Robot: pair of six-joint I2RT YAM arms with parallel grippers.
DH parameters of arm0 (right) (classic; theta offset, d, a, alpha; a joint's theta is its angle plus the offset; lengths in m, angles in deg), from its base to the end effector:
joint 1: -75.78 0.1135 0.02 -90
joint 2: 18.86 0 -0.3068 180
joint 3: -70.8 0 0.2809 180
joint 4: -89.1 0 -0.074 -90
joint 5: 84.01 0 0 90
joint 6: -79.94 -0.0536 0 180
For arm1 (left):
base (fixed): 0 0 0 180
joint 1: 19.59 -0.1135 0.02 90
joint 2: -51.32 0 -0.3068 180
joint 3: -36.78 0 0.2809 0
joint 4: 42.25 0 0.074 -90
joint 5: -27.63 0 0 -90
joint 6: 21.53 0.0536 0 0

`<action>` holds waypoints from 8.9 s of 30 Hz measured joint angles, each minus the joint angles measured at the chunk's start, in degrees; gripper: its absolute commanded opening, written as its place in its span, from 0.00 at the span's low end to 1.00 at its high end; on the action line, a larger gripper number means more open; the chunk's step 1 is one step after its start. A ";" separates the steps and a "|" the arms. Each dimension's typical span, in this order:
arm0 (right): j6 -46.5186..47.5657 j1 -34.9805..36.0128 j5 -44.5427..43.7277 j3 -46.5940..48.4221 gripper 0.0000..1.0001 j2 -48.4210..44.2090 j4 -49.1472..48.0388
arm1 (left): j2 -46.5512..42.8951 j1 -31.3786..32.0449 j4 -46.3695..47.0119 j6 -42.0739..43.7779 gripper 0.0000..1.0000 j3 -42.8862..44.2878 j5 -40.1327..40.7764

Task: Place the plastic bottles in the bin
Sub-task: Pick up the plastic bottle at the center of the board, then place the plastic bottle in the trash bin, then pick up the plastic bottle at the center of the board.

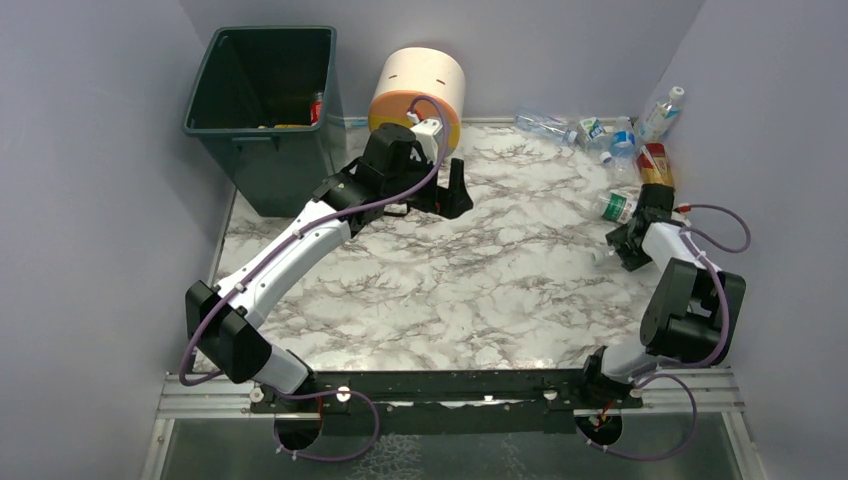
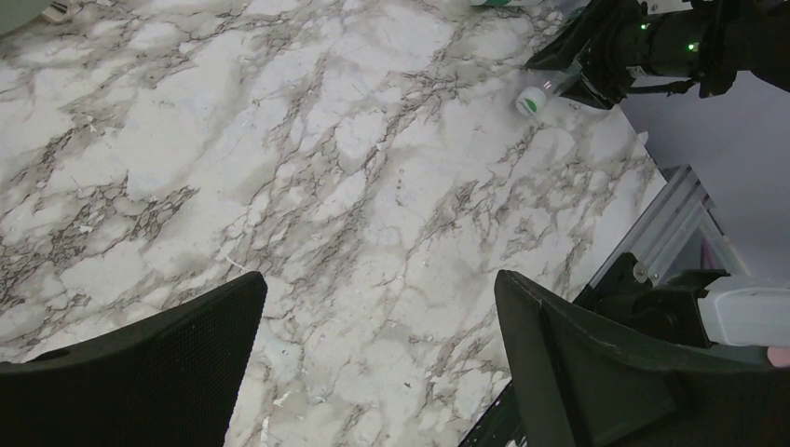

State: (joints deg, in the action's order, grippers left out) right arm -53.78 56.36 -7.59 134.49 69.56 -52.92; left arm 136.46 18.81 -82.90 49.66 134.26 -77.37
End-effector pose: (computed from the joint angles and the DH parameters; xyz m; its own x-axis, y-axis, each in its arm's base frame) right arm 0.3018 -0.1198 0.1906 -0.3122 0.8224 -0.4756 0.8862 0.4325 0.1661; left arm 0.2885 -0.2464 0.4196 -0.6028 0.0804 -0.7938 0.6171 0.6776 -0.4001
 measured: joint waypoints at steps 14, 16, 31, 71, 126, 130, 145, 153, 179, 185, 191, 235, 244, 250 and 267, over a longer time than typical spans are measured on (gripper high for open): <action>0.76 25.64 4.11 -5.35 0.47 -19.32 1.11 | -5.38 0.00 1.55 -0.63 0.99 -5.07 0.00; 1.27 28.35 6.23 -5.95 0.47 -22.38 1.03 | -6.05 0.00 1.92 -1.09 0.99 -5.64 0.00; 11.06 34.18 25.29 -5.84 0.48 -30.84 -0.39 | -9.94 0.00 5.01 -6.27 0.99 -10.75 0.02; 14.32 77.33 12.24 5.86 0.48 -20.35 -3.69 | -16.55 -12.85 17.97 -23.61 0.99 -23.65 -18.40; 13.66 81.26 10.16 12.11 0.65 -16.06 -5.01 | -16.72 -12.94 18.05 -24.06 0.53 -26.80 -18.69; 13.00 81.22 9.94 11.96 0.93 -16.09 -4.92 | -16.72 -12.98 18.12 -24.04 0.52 -26.77 -18.67; 9.94 81.35 9.97 10.43 0.99 -24.92 -3.15 | -13.66 -13.27 15.52 -21.05 0.52 -22.91 -18.34; 6.19 81.35 9.51 9.29 0.99 -35.63 1.03 | -6.49 -17.84 11.02 -17.31 0.52 -5.09 -17.86; 0.44 81.35 11.19 -3.41 0.99 -39.32 3.21 | 8.85 -52.24 38.01 -37.13 0.53 20.87 -21.77; 0.20 81.35 12.00 -3.67 0.99 -39.58 2.95 | 8.90 -58.82 43.25 -39.95 0.53 20.94 -21.81; 0.17 81.35 12.63 -3.69 0.99 -40.68 3.17 | 7.87 -63.54 46.29 -40.28 0.53 18.14 -20.26; -1.90 81.35 16.26 -6.78 0.99 -39.78 0.85 | 16.13 -59.19 40.98 -28.68 0.76 12.33 -14.12; -1.90 81.35 16.26 -6.84 0.99 -39.69 0.92 | 16.68 -58.99 38.38 -28.55 0.99 14.67 -14.16; -1.90 81.35 16.20 -6.84 0.99 -39.69 0.98 | 15.80 -58.99 35.58 -27.87 0.99 17.11 -14.25; -1.92 81.35 12.76 -6.05 0.99 -39.32 4.07 | -7.74 -58.01 33.44 -32.20 0.99 5.11 -25.55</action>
State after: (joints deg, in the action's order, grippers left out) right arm -55.70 137.71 5.18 128.44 30.24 -48.85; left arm 128.72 -39.20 -49.46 17.46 139.37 -102.92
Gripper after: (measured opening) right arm 0.994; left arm 0.991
